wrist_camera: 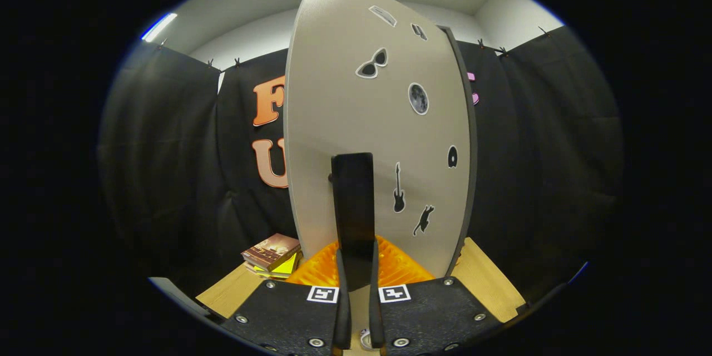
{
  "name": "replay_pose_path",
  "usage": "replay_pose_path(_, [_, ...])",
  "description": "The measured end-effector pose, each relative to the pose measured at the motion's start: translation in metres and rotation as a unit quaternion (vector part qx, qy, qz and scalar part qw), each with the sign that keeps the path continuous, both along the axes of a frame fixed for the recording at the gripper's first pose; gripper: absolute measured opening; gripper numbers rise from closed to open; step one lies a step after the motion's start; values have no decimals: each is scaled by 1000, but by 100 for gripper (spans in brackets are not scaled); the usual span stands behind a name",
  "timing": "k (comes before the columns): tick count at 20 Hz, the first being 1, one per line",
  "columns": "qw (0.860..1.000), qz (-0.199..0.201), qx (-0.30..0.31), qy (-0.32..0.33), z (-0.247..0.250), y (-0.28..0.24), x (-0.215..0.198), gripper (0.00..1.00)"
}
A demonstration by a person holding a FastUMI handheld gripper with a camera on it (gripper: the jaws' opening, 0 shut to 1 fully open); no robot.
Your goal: Open the shoe cabinet door, grab the shoes and put them into the shoe cabinet, then close the shoe cabinet door.
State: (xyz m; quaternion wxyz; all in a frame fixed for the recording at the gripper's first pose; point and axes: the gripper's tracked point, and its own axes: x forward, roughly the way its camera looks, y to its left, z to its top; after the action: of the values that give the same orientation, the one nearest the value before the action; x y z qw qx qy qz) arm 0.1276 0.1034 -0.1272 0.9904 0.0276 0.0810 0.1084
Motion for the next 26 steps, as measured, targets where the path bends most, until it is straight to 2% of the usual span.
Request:
replay_pose_path(10, [999,-39,-8,-4,-2,-76,-22,11])
replay_pose_path(15, [998,-59,-8,-7,-4,-141,-33,6])
replay_pose_path(23, [995,-99,-8,-7,-11,-249,-14,2])
replay_pose_path(26, [997,-70,15,-4,-13,-270,-7,2])
